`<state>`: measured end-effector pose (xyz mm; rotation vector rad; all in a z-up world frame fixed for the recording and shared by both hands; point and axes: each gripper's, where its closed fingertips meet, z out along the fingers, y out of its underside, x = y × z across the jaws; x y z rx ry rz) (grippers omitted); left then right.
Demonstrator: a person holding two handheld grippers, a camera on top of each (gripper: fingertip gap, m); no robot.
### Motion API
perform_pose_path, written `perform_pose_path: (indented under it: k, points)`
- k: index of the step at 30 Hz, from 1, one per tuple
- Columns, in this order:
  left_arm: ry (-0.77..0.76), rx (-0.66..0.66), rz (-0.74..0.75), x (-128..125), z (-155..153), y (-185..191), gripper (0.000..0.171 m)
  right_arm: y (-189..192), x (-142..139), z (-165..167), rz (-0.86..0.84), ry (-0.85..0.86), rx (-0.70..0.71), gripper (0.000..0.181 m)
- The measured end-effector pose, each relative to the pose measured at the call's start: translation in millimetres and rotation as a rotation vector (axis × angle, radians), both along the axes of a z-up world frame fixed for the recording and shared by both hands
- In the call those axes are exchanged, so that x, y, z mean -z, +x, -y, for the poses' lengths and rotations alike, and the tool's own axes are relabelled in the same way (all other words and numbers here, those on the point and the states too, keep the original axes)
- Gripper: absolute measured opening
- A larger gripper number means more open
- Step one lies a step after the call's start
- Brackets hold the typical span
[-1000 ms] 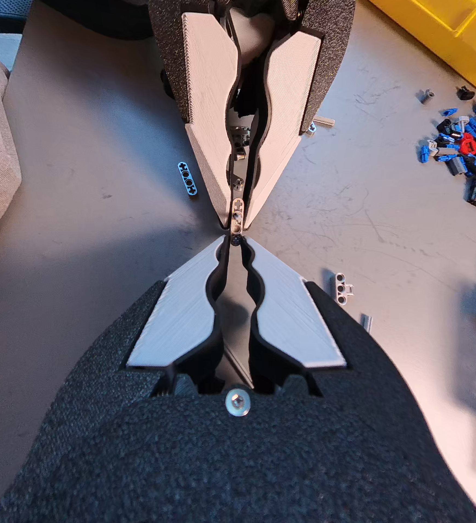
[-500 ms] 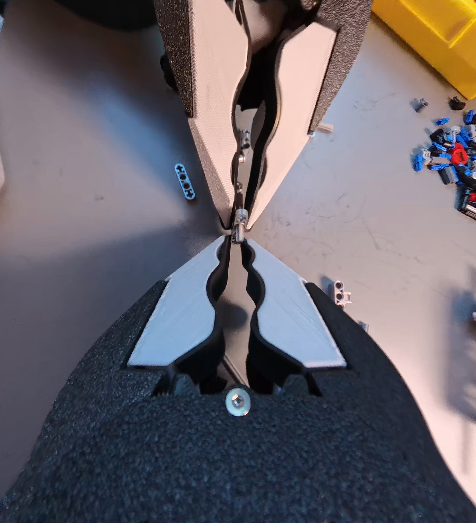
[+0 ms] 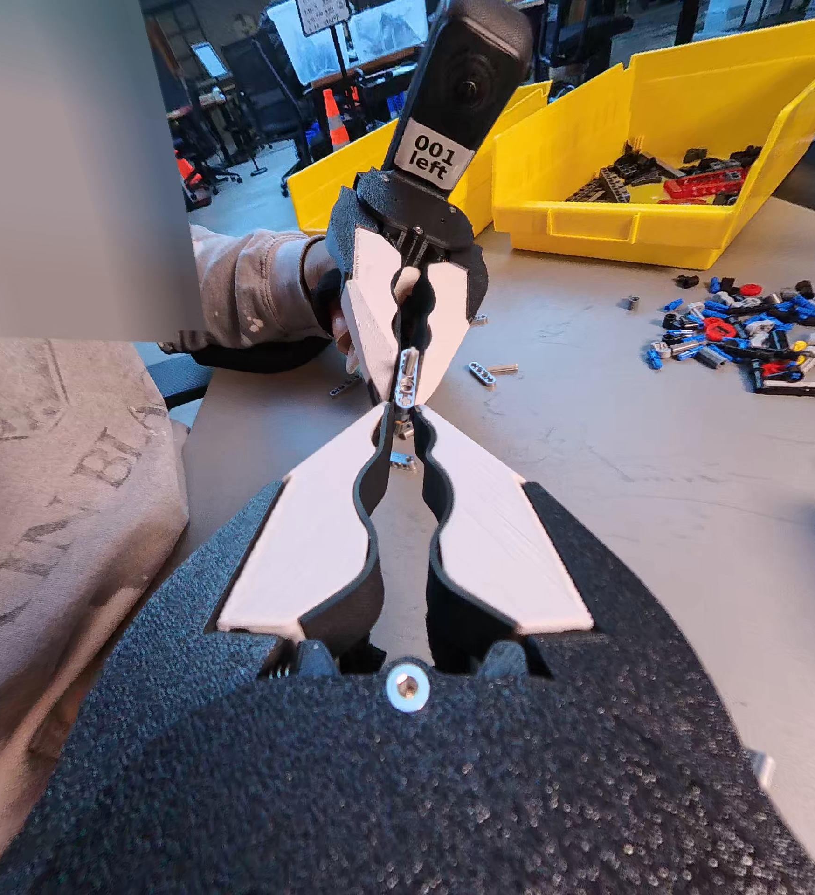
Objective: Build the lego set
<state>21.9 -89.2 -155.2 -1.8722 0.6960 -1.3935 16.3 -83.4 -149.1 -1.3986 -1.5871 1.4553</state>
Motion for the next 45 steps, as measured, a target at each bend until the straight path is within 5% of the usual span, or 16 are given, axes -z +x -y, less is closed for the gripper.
perform_pose_path:
  k: [14, 21, 25, 30, 34, 40, 45]
  points:
    - [0.113, -0.057, -0.216, 16.0, -7.8, -13.2, 0.0, -0.3, 20.1, -1.6, 0.103, 0.097, 0.023, 0.0]
    - [0.173, -0.199, -0.303, 10.0, -27.7, -55.0, 0.008, -2.7, 28.9, -3.1, 0.14, 0.165, 0.042, 0.007]
    - [0.218, -0.173, -0.47, 25.9, -23.8, -67.5, 0.014, -4.0, 37.2, -3.1, 0.176, 0.229, 0.046, 0.01]
    - [0.246, -0.131, -0.483, 27.3, -17.9, -61.8, 0.015, -5.1, 40.3, 6.7, 0.168, 0.307, 0.005, 0.011]
    - [0.238, -0.132, -0.475, 26.8, -17.7, -60.7, 0.019, -8.5, 40.0, 38.8, 0.133, 0.368, -0.124, 0.015]
    - [0.246, -0.214, -0.408, 18.6, -31.5, -67.0, 0.023, -27.7, 61.9, 146.4, 0.209, 0.456, -0.477, 0.024]
    - [0.247, -0.225, -0.417, 22.1, -31.6, -68.2, 0.024, -36.8, 86.9, 164.5, 0.271, 0.597, -0.534, 0.008]
